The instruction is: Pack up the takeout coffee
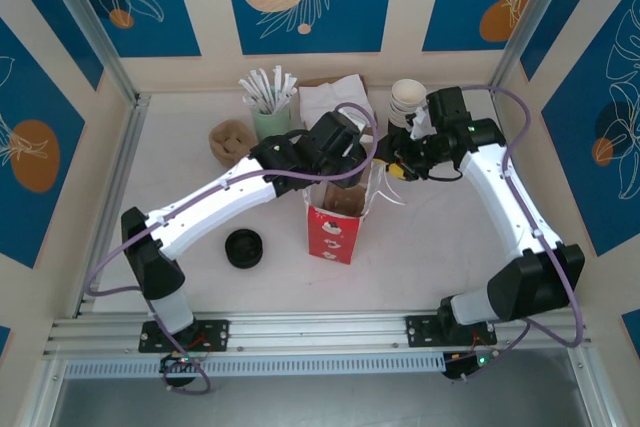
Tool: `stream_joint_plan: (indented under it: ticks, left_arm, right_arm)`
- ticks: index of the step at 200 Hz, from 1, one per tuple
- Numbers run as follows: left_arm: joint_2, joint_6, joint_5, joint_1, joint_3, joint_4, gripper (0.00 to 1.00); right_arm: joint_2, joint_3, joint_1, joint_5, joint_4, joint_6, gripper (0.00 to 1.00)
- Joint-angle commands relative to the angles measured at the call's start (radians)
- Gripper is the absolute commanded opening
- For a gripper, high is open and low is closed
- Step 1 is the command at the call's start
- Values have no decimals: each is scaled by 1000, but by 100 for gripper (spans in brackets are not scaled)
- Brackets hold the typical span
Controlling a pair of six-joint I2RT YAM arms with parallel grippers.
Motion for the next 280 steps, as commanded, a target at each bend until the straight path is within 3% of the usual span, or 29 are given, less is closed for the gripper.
stream_joint_plan:
  ticks: [1,23,44,66,141,206,280]
  left_arm:
    - [17,-24,-21,10,42,-15,62]
    - [19,-33,-19,9,36,-7,62]
    - [25,-40,-13,9,39,-12,62]
    - [20,-48,-12,7,28,-14,62]
    - [-15,-40,-74,-39,-48,33,62]
    - [-56,-44,-147,-80,-148,115,62]
    - [-75,-40,-184,-99,-235,160,62]
  right_arm:
    - [41,58,7,-17,-57,-59,45]
    - [66,84,9,-23,-70,-72,32]
    - [68,99,8,-40,-72,-77,12]
    - [34,84,10,-65,-41,-82,0]
    - [-162,-130,14,-148,228,-62,0]
    - [-225,-235,6,-222,330,-144,0]
    - [-221,-251,0,-218,335,-165,0]
